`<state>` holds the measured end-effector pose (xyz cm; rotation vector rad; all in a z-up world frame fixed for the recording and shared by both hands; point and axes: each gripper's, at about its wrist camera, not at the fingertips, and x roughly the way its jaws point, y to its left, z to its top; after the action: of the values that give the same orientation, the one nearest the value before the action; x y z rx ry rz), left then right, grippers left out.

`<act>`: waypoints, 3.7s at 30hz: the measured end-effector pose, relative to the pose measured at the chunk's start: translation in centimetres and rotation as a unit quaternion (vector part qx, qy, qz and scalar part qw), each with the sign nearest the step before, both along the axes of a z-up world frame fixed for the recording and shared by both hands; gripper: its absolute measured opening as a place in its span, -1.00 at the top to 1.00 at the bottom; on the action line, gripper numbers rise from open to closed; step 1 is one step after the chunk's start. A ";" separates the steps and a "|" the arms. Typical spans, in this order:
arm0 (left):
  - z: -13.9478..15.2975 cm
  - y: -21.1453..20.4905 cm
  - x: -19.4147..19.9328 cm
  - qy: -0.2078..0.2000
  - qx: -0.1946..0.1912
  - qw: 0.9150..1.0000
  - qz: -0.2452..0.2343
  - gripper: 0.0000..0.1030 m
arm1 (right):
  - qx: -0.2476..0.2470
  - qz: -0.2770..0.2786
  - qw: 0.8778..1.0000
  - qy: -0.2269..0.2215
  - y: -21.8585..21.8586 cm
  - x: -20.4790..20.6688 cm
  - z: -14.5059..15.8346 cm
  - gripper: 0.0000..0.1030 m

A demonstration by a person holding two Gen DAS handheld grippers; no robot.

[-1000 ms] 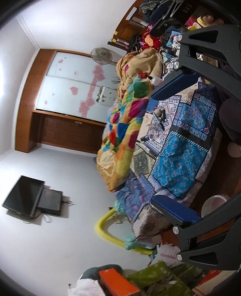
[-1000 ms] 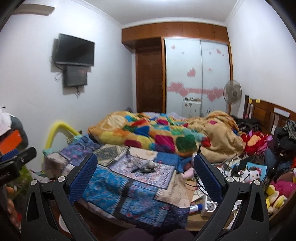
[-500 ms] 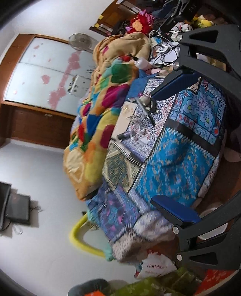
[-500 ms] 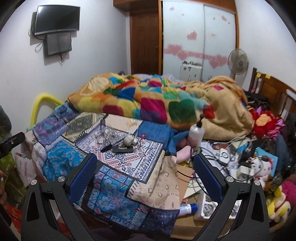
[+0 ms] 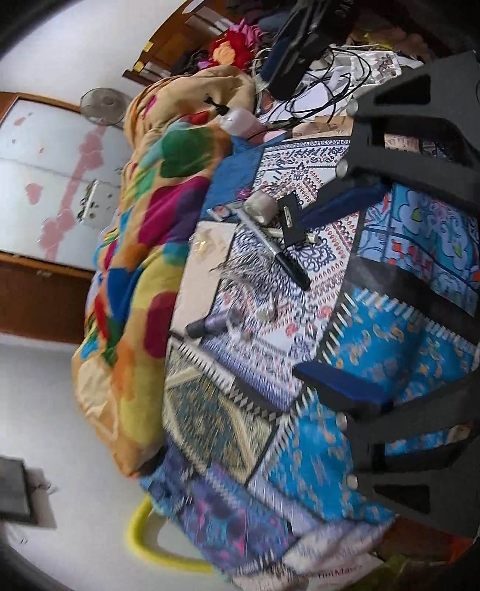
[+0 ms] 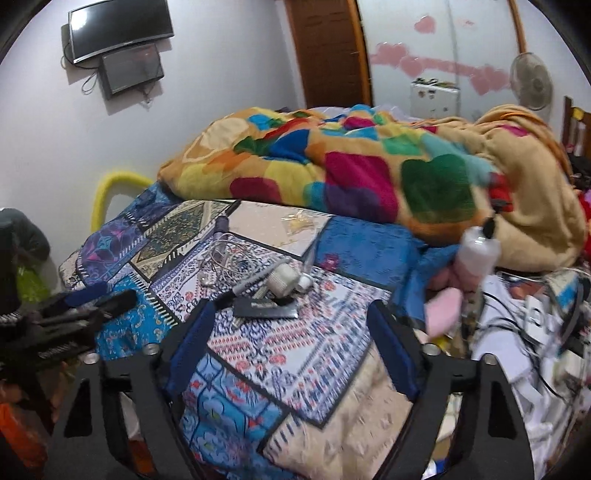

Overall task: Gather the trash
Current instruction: 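Move both tools down toward the small items on the patterned cloth, then close the left gripper on the black marker while the right gripper grasps the white mesh roll, then lift the marker and mesh roll and carry both over the white bucket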

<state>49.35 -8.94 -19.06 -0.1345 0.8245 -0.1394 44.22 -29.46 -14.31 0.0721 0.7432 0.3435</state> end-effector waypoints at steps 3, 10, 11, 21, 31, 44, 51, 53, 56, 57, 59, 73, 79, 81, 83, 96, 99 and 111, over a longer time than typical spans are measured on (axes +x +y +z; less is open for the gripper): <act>-1.8 -0.5 2.1 0.016 -0.006 1.000 -0.020 -0.07 | -0.003 0.015 1.000 0.013 0.7 2.1 -1.1 -0.23; -5.1 -1.8 5.2 0.040 -0.014 0.997 -0.067 0.22 | 0.009 0.032 0.999 0.043 2.3 6.2 -4.1 0.04; -5.5 -2.0 5.6 0.044 -0.012 0.996 -0.073 0.27 | 0.011 0.030 0.998 0.047 2.3 6.6 -4.3 0.04; -7.2 -2.6 7.4 0.053 -0.011 0.993 -0.104 0.45 | 0.036 0.019 0.995 0.095 2.7 9.0 -6.7 0.23; -7.2 -3.4 5.5 0.058 0.000 0.991 -0.119 0.69 | 0.035 0.025 0.996 0.072 2.5 7.1 -5.3 0.33; -7.0 -3.9 -0.2 0.089 0.035 0.990 -0.099 0.78 | 0.007 0.027 0.997 0.066 1.1 2.9 -4.8 0.33; -7.4 -5.2 1.5 0.101 0.040 0.987 -0.115 0.67 | 0.011 0.027 0.997 0.072 0.5 1.5 -4.9 0.33; -7.5 -5.6 1.9 0.096 0.047 0.988 -0.113 0.67 | 0.011 0.027 0.997 0.073 0.3 1.3 -5.0 0.33; -7.6 -5.8 2.2 0.091 0.049 0.990 -0.099 0.67 | 0.007 0.025 0.997 0.071 0.2 1.0 -4.9 0.33; -7.6 -5.9 2.1 0.089 0.053 0.990 -0.096 0.67 | 0.006 0.025 0.997 0.070 0.2 0.8 -4.9 0.33; -7.7 -6.3 1.9 0.084 0.071 0.990 -0.090 0.78 | 0.004 0.024 0.997 0.070 0.2 0.6 -4.8 0.33; -1.0 -3.6 -4.1 0.042 0.050 0.996 -0.067 0.78 | -0.009 0.038 0.999 0.019 1.8 -3.3 0.6 0.33; 3.7 -1.5 -7.9 0.004 0.048 0.998 -0.047 0.78 | -0.011 0.052 0.998 -0.019 3.7 -6.1 4.4 0.33; 5.3 -0.3 -9.4 -0.010 0.043 0.998 -0.037 0.78 | -0.011 0.059 0.998 -0.031 4.4 -7.1 5.5 0.33; 6.7 0.9 -11.0 -0.024 0.040 0.999 -0.025 0.78 | -0.012 0.066 0.997 -0.043 5.5 -8.3 6.6 0.33; 11.3 10.3 -21.6 -0.074 0.048 0.994 0.067 0.78 | -0.015 0.136 0.987 -0.082 13.1 -14.8 10.1 0.33; 11.6 12.8 -23.8 -0.075 0.047 0.992 0.087 0.78 | -0.016 0.159 0.984 -0.081 15.5 -16.1 10.0 0.33; 8.5 21.7 -29.0 -0.036 0.051 0.983 0.172 0.78 | -0.019 0.252 0.967 -0.041 25.1 -18.6 7.0 0.33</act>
<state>20.37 12.73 -10.55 -0.1722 0.7232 0.2221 25.58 -4.37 -7.32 -0.1705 0.6785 0.8129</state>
